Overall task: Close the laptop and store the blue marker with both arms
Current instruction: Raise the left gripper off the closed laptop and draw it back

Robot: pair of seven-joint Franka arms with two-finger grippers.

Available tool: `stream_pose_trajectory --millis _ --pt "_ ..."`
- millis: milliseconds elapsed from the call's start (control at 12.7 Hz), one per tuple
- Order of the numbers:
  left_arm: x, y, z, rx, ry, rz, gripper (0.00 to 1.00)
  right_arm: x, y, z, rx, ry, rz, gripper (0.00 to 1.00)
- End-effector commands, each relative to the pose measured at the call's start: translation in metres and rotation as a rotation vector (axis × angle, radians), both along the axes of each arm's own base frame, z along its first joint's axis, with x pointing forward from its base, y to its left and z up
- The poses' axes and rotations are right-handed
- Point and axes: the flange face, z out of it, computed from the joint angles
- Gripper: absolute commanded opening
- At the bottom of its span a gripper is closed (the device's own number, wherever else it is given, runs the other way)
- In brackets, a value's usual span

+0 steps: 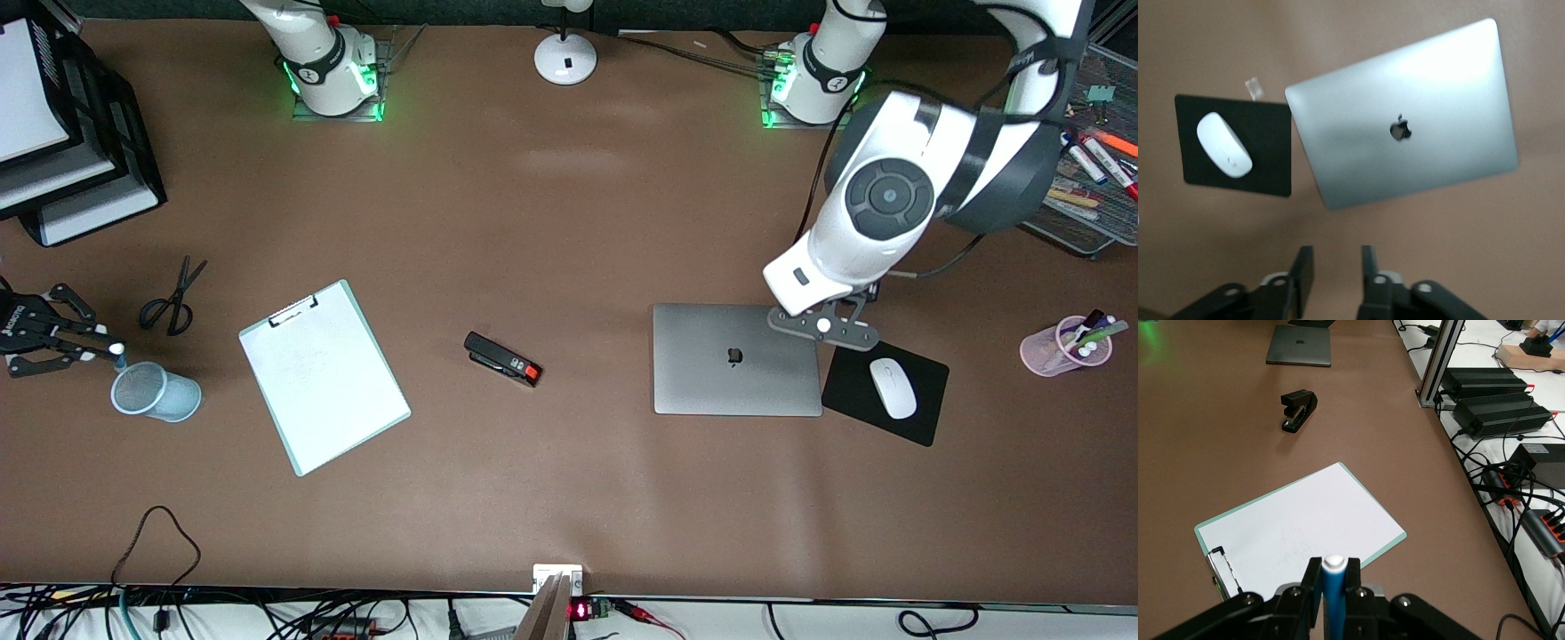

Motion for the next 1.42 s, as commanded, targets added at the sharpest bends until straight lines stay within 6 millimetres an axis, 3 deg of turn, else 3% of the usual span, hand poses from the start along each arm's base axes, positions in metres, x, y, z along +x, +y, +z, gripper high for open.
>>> stream_pose_trajectory --millis 0,79,158,473,867,1183,1340 --pt "-0.007 -0.005 0.035 -0.019 0.038 -0.005 0.86 0.005 -0.005 -0.004 0.041 -0.040 0.022 0.01" --pt "-0.009 -0.004 0.045 -0.045 0.044 0.007 0.98 0.005 -0.008 -0.011 0.060 -0.055 0.019 0.01" --pt "-0.010 0.001 0.057 -0.059 0.035 0.020 1.00 0.005 -0.012 -0.021 0.072 -0.056 0.017 0.01" --pt "-0.025 0.001 0.092 -0.054 0.005 0.006 1.00 0.004 -0.019 -0.038 0.068 -0.070 0.027 0.01" --pt "-0.032 0.013 0.128 -0.045 0.004 0.017 1.00 0.025 -0.024 -0.051 0.072 -0.119 0.046 0.01" --pt "-0.034 0.040 0.148 -0.138 0.019 0.052 1.00 0.022 -0.031 -0.071 0.071 -0.125 0.053 0.01" --pt "-0.032 0.068 0.155 -0.141 0.005 0.079 1.00 0.021 -0.033 -0.077 0.073 -0.117 0.050 0.01"
